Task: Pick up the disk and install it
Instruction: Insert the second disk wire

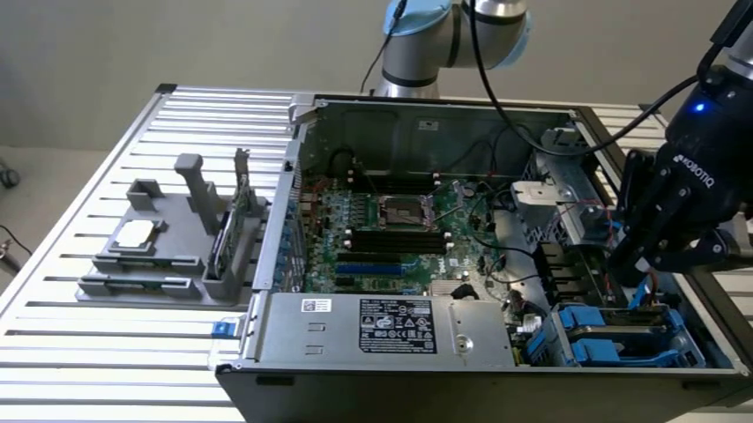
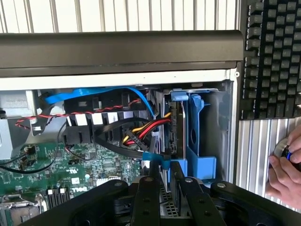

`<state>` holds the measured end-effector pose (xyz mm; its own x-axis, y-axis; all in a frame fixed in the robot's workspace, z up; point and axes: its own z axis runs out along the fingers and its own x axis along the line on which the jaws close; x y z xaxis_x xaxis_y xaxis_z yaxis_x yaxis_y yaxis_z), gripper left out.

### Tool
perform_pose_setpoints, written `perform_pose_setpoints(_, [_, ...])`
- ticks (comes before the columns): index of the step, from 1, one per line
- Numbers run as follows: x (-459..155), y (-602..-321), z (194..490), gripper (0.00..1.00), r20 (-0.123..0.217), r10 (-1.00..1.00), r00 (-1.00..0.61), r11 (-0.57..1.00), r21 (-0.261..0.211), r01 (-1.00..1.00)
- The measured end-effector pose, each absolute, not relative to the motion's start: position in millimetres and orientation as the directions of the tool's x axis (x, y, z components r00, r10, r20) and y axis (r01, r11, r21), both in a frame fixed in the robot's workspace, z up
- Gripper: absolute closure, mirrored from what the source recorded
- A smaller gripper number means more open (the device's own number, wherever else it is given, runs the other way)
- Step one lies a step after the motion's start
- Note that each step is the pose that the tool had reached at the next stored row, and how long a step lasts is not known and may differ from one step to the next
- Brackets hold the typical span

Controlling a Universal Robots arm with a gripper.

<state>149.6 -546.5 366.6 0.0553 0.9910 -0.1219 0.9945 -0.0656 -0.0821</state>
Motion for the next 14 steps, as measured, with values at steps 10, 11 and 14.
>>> perform_pose_setpoints(10, [149.8, -546.5, 361.5, 0.84, -0.122, 0.991, 0.055, -0.065, -0.082, 0.994])
perform_pose_setpoints(11, [149.8, -546.5, 361.4, 0.84, -0.121, 0.991, 0.055, -0.065, -0.082, 0.994])
perform_pose_setpoints(14, [149.8, -546.4, 360.6, 0.84, -0.116, 0.992, 0.053, -0.063, -0.082, 0.995])
